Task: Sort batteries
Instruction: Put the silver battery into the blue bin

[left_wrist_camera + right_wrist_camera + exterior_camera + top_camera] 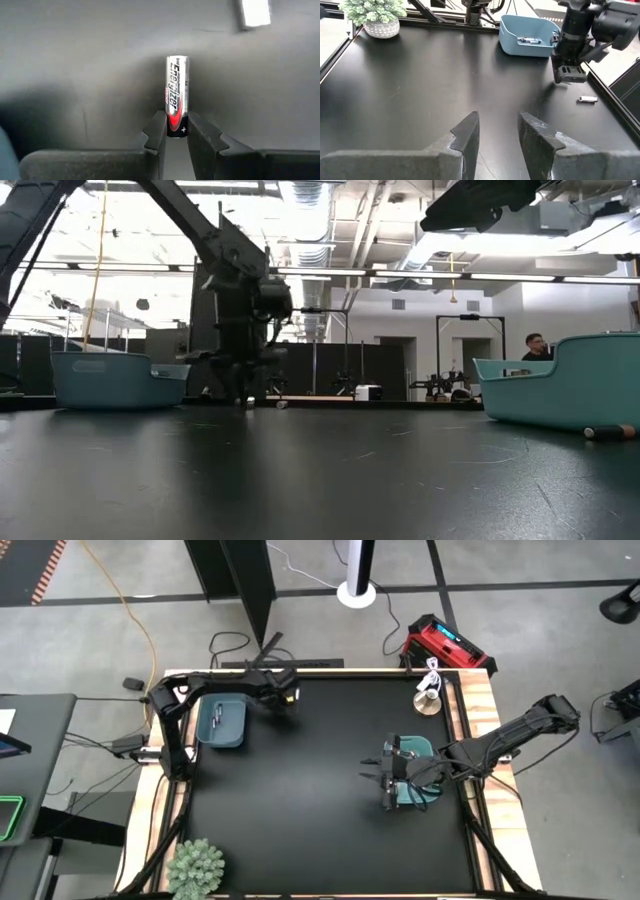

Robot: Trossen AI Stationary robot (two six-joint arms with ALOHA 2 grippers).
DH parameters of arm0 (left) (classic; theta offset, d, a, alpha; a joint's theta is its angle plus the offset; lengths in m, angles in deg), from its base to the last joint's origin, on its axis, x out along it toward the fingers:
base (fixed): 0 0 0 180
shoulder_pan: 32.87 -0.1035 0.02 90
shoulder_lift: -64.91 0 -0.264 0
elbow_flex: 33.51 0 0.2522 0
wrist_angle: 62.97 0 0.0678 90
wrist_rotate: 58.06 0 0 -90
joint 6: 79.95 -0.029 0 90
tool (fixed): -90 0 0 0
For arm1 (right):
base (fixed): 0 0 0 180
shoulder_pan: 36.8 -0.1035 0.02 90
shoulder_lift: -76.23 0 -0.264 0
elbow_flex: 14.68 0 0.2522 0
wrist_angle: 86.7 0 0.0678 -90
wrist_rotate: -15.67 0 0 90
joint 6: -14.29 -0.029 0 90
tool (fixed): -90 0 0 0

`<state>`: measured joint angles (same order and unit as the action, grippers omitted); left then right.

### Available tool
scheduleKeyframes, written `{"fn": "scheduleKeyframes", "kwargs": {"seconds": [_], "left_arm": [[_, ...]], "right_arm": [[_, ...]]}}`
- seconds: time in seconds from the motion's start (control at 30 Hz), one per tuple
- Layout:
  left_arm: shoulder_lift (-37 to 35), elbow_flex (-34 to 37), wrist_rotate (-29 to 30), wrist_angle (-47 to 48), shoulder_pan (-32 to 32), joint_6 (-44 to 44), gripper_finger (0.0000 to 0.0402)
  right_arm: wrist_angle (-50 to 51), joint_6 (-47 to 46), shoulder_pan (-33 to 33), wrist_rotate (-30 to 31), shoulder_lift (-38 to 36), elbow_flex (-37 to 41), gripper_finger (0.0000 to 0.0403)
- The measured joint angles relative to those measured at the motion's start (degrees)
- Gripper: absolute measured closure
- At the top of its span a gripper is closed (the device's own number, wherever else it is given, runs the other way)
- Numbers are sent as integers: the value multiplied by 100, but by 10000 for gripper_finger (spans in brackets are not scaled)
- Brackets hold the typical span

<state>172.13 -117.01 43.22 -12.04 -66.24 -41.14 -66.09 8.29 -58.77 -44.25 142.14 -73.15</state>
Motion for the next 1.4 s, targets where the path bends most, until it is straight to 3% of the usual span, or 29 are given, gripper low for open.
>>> {"fn": "scheduleKeyframes", "kwargs": {"seconds": [0.27,0.6,0.77,0.97,1.13,1.4], "left_arm": [[-740,-59,459,295,267,0,348],[-2387,107,1276,1964,477,593,348],[-2887,413,1308,2644,304,919,348],[-3047,866,1309,2787,86,990,347],[-3028,1091,1435,2814,-73,1055,321],[-3182,1095,1522,2801,-77,1056,247]], "right_arm": [[0,0,0,0,0,0,253],[2,26,0,0,0,0,253],[-2,31,0,0,0,0,253],[-4,46,0,0,0,-2,253],[-4,44,0,0,0,-2,253],[-3,44,0,0,0,0,253]]}}
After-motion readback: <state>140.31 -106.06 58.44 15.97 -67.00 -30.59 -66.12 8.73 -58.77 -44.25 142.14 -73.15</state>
